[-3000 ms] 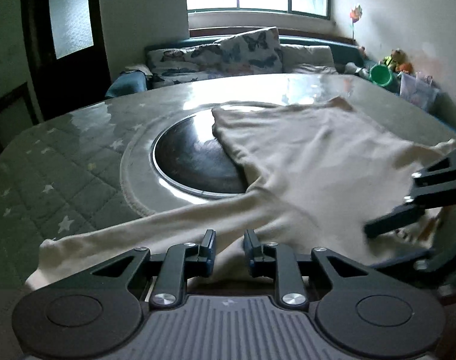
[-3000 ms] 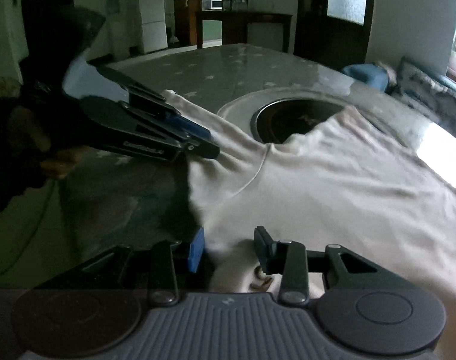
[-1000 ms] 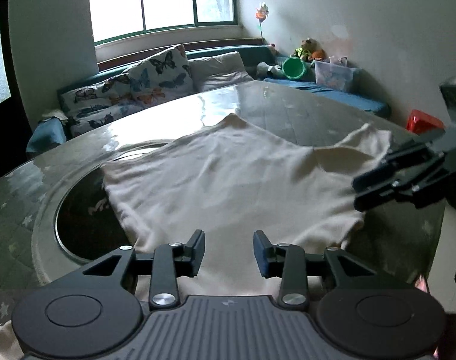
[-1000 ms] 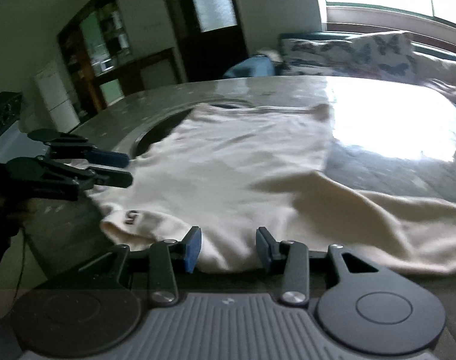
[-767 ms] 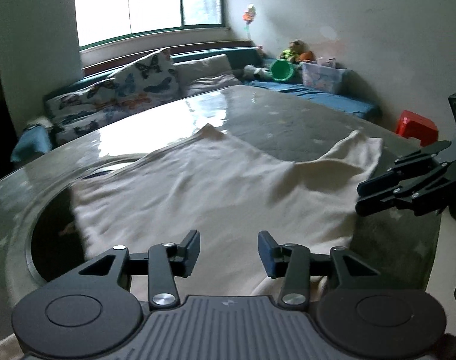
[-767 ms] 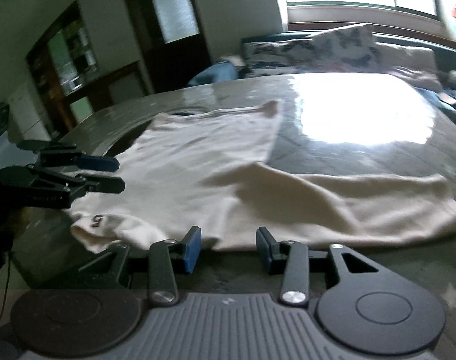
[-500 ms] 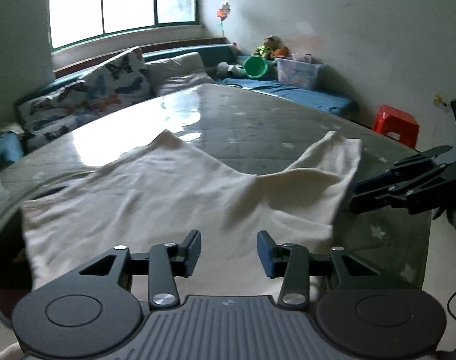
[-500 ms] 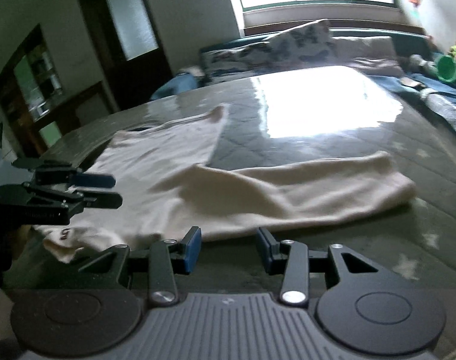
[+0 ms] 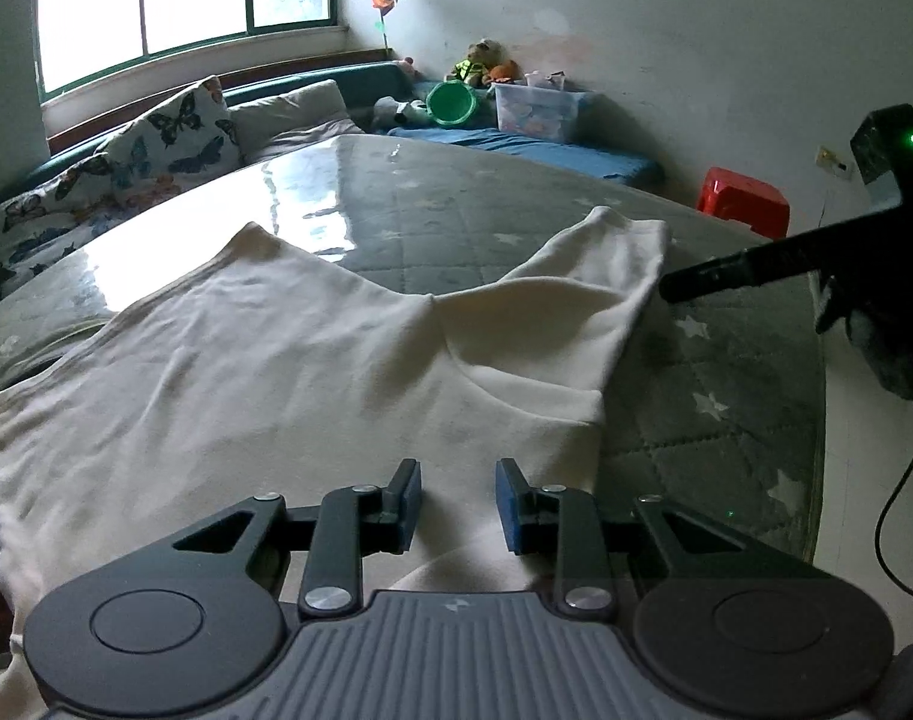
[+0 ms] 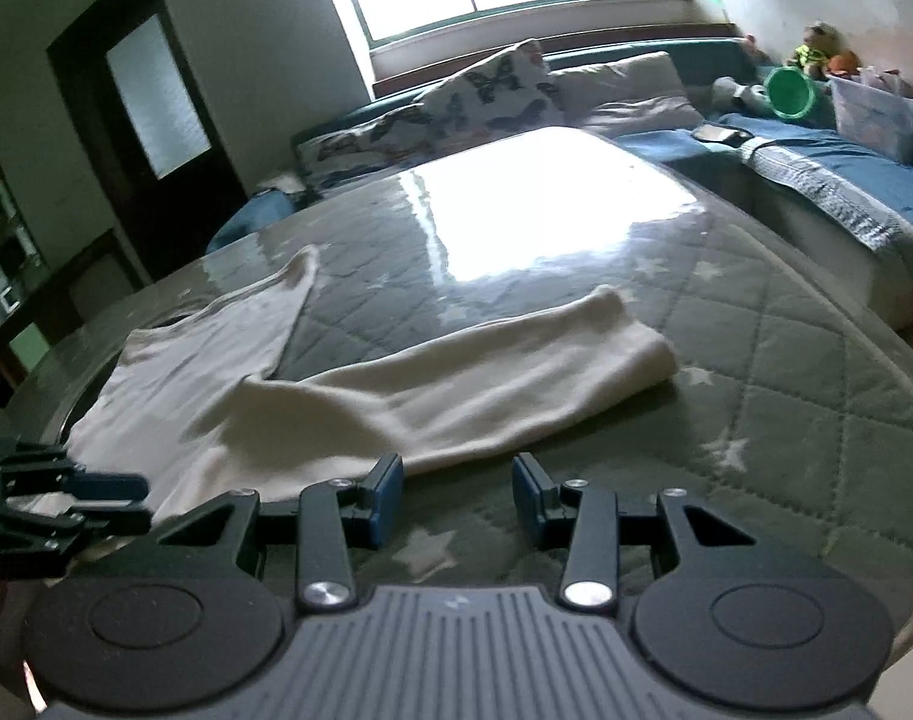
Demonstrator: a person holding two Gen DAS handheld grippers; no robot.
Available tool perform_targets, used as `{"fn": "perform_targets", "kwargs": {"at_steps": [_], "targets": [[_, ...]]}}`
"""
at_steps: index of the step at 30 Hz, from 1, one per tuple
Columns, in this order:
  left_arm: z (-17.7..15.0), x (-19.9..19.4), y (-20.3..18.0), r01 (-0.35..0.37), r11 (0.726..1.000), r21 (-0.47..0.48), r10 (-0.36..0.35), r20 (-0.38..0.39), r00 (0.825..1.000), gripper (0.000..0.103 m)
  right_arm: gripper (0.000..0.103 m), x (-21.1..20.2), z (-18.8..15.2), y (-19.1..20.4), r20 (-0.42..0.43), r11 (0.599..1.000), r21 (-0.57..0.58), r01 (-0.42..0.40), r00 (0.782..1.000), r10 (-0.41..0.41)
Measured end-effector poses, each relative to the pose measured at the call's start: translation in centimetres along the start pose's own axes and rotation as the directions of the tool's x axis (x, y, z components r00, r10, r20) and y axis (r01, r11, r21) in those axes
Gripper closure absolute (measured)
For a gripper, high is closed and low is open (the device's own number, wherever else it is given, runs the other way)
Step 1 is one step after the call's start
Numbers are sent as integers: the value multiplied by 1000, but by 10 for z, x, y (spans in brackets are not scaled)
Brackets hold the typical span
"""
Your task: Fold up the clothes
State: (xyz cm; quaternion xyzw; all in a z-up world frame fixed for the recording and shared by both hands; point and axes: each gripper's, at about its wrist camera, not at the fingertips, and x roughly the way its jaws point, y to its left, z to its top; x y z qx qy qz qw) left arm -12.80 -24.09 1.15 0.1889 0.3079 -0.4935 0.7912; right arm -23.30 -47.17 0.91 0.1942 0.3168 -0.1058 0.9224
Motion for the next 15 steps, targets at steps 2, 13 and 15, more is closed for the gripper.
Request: {"fn": "perform_targets", "kwargs": {"at_steps": [2, 13, 15], "targets": [[0, 0, -1, 3, 1000, 4, -3, 0, 1000, 73, 62, 1, 2, -3, 5, 1000, 7, 16, 1000, -16], [-2, -3, -2, 8, 1000, 9, -8, 3, 1000, 73, 62, 5, 9, -16, 25, 997, 38, 73, 997, -74], [-2, -4, -2, 12, 1000, 14, -12, 2, 1000, 73, 62, 5, 10, -18, 30, 996, 43, 81, 996, -82]]}}
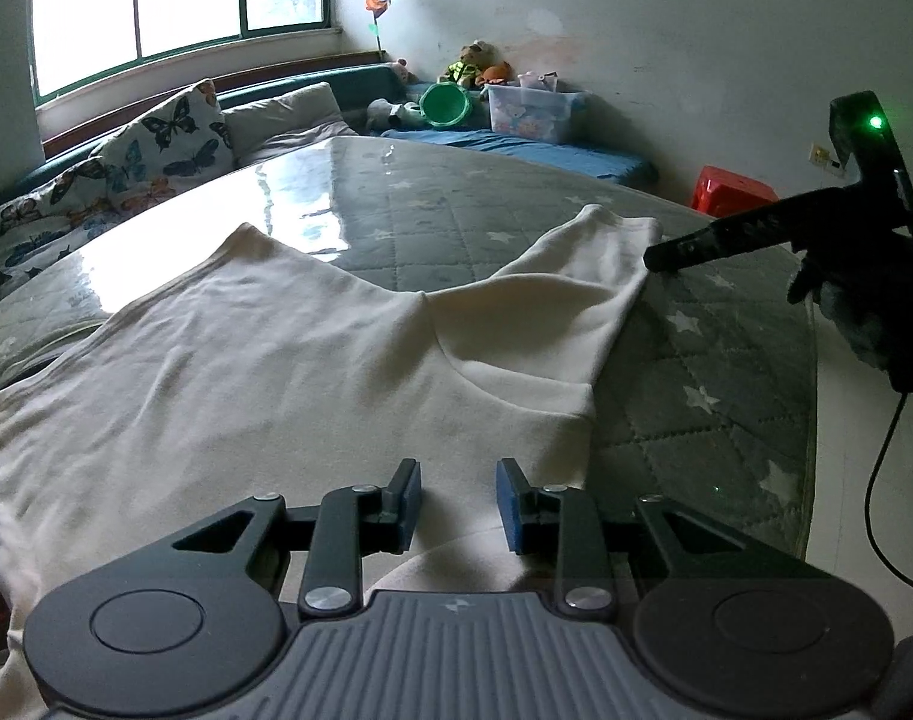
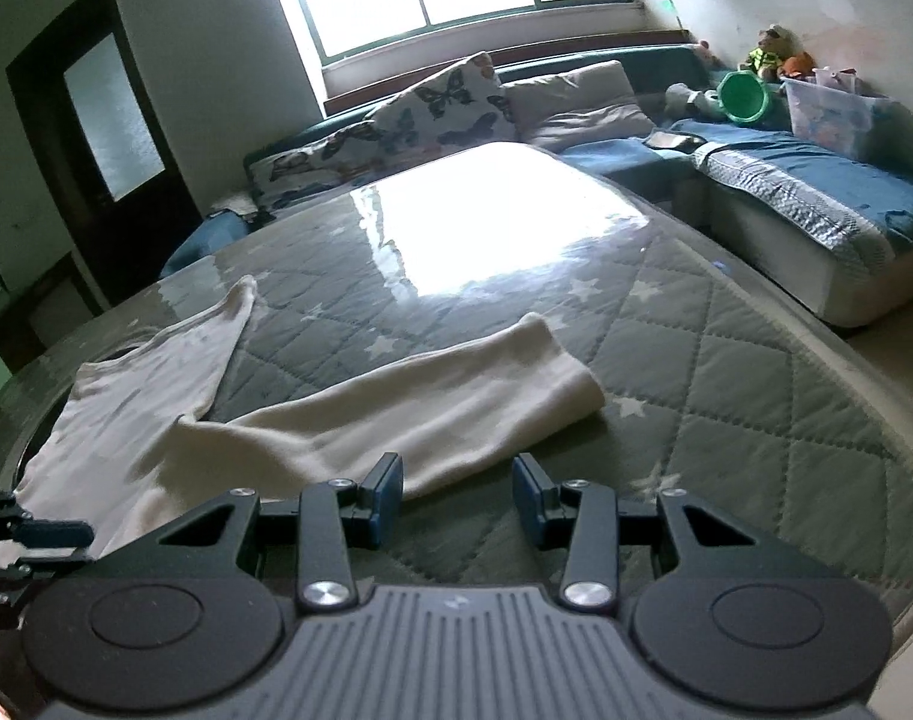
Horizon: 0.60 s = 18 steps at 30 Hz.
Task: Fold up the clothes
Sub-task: 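Grasp the sweatshirt shoulder edge with the right gripper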
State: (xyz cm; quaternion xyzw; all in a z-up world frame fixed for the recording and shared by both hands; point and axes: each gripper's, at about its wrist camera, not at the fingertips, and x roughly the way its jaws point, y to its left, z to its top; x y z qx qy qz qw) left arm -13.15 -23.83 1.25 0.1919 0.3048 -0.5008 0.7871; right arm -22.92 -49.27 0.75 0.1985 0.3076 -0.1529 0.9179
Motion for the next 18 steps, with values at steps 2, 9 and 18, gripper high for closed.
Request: {"fn": "perform_targets", "kwargs": {"at_steps": [2, 9, 18], "targets": [[0, 0, 0, 8, 1000, 2, -8, -4, 1000, 73, 62, 1, 2, -1, 8, 1000, -4, 16, 1000, -16], [9, -7, 4, 29, 999, -20, -29, 11, 1000, 72, 63, 6, 10, -2, 27, 999, -11, 36, 999, -36], [26, 2, -10, 74, 997, -10, -74, 33, 997, 71, 67, 13, 22, -10, 58, 995, 11, 103, 993, -104]]}}
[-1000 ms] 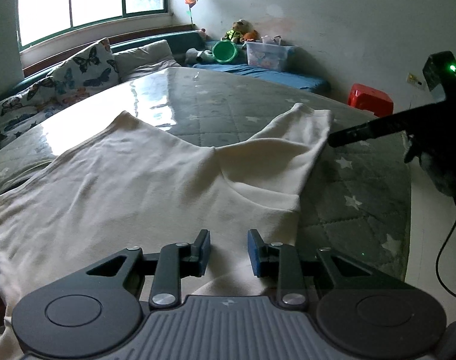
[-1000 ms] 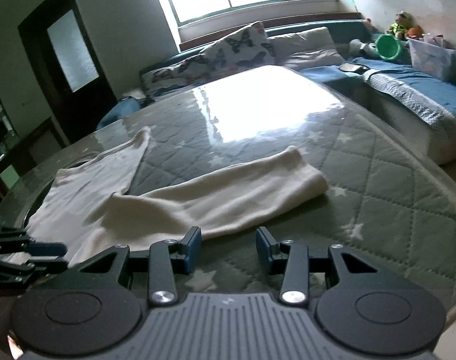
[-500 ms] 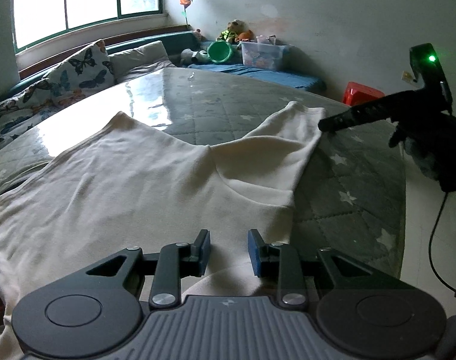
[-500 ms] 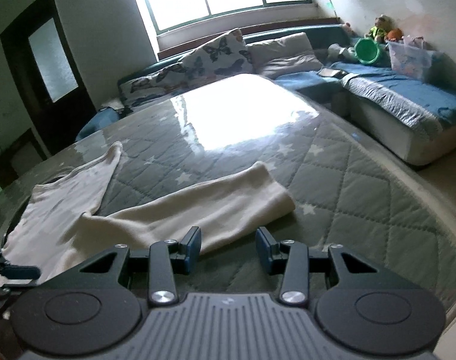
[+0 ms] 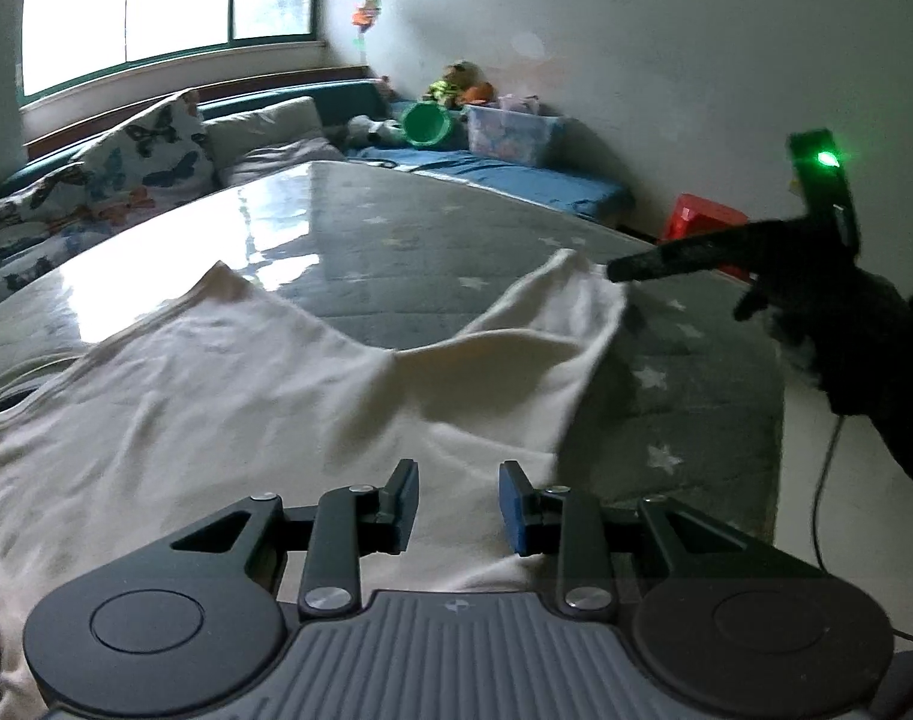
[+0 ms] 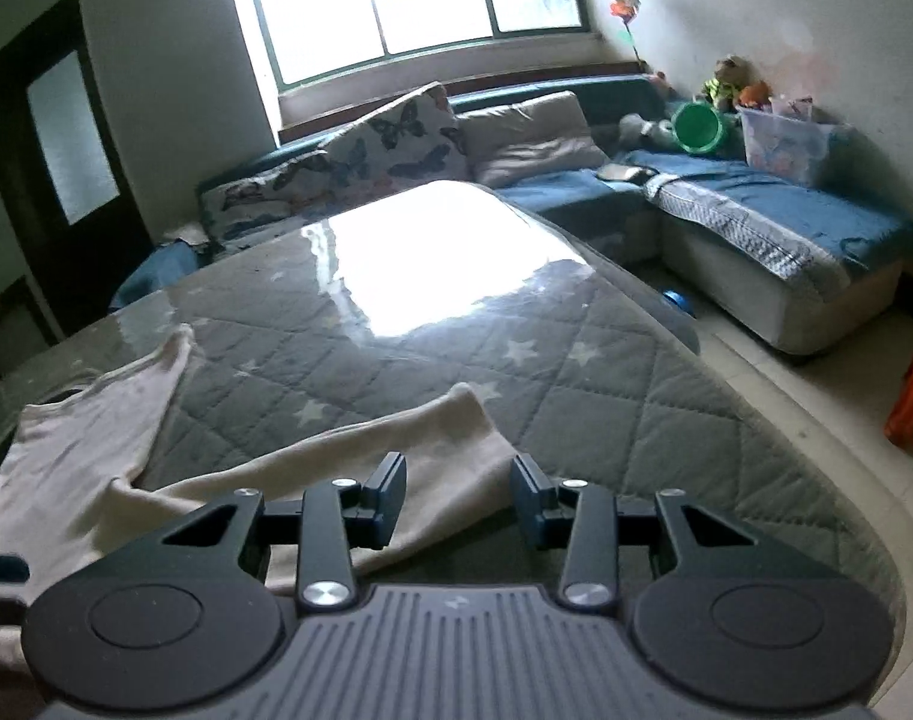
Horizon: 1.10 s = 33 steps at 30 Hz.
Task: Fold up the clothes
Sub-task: 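Grasp the sweatshirt shoulder edge with the right gripper, then hold the shoulder edge in the right gripper and pull it taut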
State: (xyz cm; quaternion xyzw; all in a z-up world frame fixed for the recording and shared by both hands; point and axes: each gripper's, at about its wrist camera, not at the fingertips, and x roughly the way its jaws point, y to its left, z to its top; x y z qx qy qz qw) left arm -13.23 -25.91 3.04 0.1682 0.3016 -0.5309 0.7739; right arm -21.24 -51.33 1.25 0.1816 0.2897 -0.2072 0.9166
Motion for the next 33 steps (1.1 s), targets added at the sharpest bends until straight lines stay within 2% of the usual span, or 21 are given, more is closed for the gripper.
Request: {"fn": "perform_targets", "kwargs": {"at_steps": [5, 11, 12, 13, 16, 20, 22, 25, 27, 29, 31, 33], "targets": [[1, 10, -10, 28, 999, 19, -28, -13, 1000, 71, 68, 9, 6, -1, 3, 998, -23, 51, 999, -51], [-2, 14, -14, 39, 999, 31, -38, -31, 999, 71, 68, 17, 2, -3, -15, 998, -24, 55, 998, -55], [-3, 16, -15, 42, 999, 33, -41, -35, 999, 71, 73, 17, 2, -2, -15, 998, -30, 51, 999, -51], [-3, 16, -15, 43, 998, 34, -42, -38, 998, 71, 87, 17, 2, -1, -16, 999, -32, 40, 999, -41], [-4, 17, -15, 46, 998, 38, -45, -45, 998, 71, 94, 13, 6, 0, 8, 999, -37, 35, 999, -35], [-6, 18, -15, 49, 997, 51, -47, -50, 998, 70, 94, -1, 15, -3, 93, 998, -34, 59, 994, -55], [-6, 18, -14, 53, 997, 51, -50, -50, 997, 70, 91, 3, 16, -4, 70, 997, -45, 69, 995, -66], [-7, 18, -14, 52, 997, 52, -50, -49, 998, 69, 86, 11, 13, -4, 35, 987, -81, 139, 990, -137], [-7, 19, -15, 54, 997, 55, -51, -49, 997, 67, 84, 9, 11, -2, 55, 980, -90, 178, 983, -174], [-7, 19, -16, 57, 997, 58, -54, -50, 997, 65, 84, 3, 13, 2, 75, 981, -95, 166, 984, -160], [-7, 19, -16, 58, 996, 61, -55, -50, 997, 64, 83, -5, 13, 20, 96, 980, -159, 118, 990, -103], [-7, 19, -17, 56, 996, 65, -52, -49, 997, 64, 84, -6, 11, 39, 76, 974, -221, 56, 996, -40]]}}
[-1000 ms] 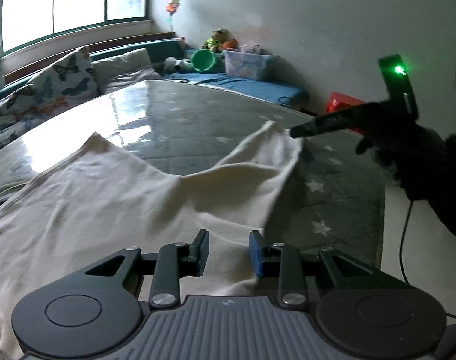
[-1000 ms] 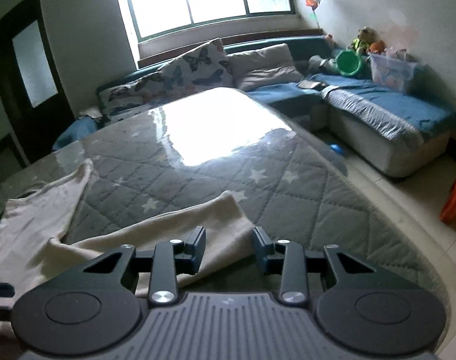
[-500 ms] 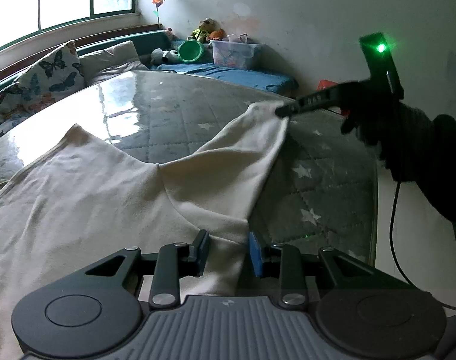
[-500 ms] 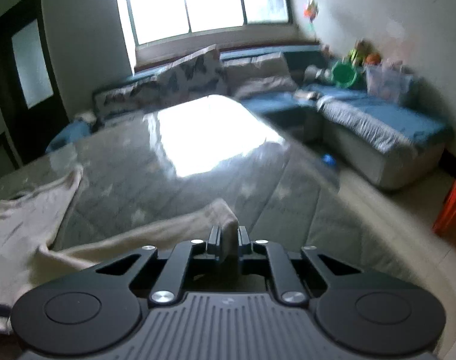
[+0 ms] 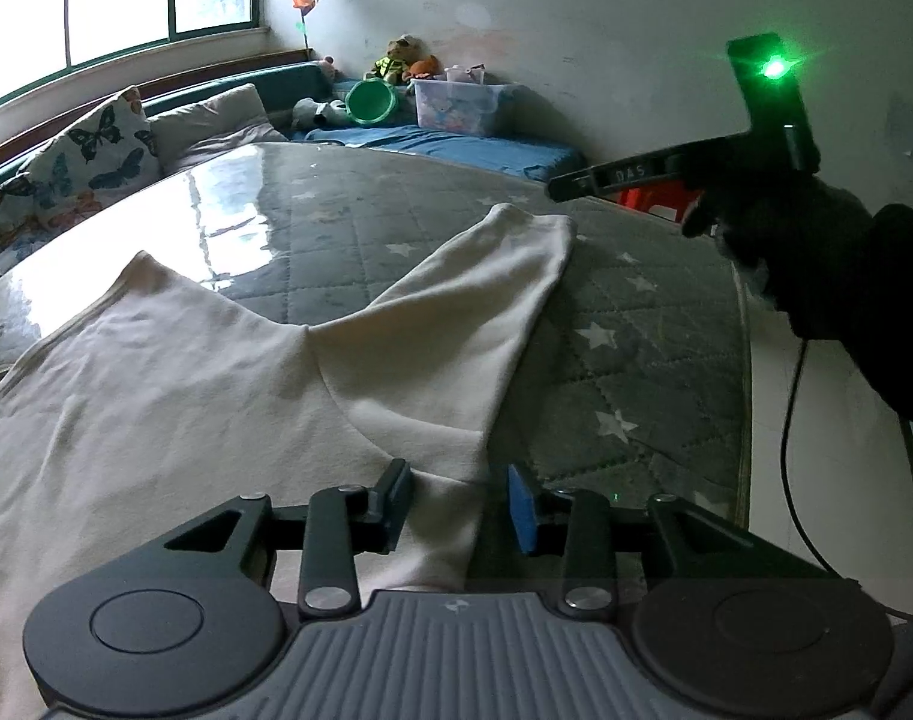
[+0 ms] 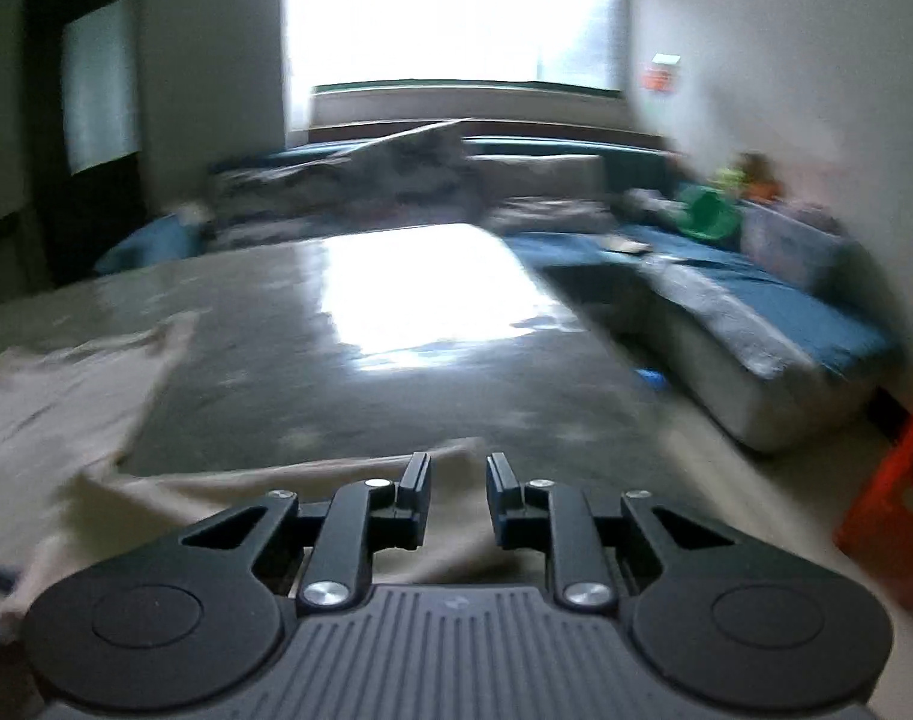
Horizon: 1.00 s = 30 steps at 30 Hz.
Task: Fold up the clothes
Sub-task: 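Hold the shoulder edge in the right gripper and pull it taut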
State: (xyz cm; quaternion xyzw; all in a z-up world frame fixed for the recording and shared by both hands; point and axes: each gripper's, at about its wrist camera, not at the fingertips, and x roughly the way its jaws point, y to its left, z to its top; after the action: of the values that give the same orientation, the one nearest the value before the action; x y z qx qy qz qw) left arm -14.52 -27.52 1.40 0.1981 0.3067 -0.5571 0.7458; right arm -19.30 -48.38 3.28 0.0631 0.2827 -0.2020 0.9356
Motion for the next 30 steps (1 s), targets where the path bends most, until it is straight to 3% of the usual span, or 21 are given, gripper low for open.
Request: {"fn": "perform_targets", "kwargs": {"at_steps": [3, 7, 12, 15, 20, 24, 30], "targets": [[0, 0, -1, -2, 1000, -1, 2, -1, 1000, 64, 84, 9, -4, 37, -60, 988, -85, -132, 990, 127], [0, 0, -2, -4, 1000, 5, 4, -3, 1000, 64, 83, 26, -10, 76, -100, 968, -166, -187, 980, 172], [-1, 0, -3, -3, 1000, 14, 3, -1, 1000, 63, 83, 41, -3, 91, -94, 966, -202, -159, 985, 142], [-1, 0, -3, -2, 1000, 15, 2, 0, 1000, 63, 83, 55, 2, 84, -86, 980, -161, -119, 991, 106], [-1, 1, -2, 2, 1000, 11, -2, 2, 1000, 61, 82, 58, 9, 54, -74, 992, -33, -121, 990, 118], [0, 2, -2, 5, 1000, 9, -5, 3, 1000, 59, 64, 32, 8, 35, -23, 997, -37, -70, 997, 69], [1, 2, -2, 3, 1000, -3, -3, 3, 1000, 58, 61, 11, -8, -15, -48, 996, 51, 71, 997, -68]]}}
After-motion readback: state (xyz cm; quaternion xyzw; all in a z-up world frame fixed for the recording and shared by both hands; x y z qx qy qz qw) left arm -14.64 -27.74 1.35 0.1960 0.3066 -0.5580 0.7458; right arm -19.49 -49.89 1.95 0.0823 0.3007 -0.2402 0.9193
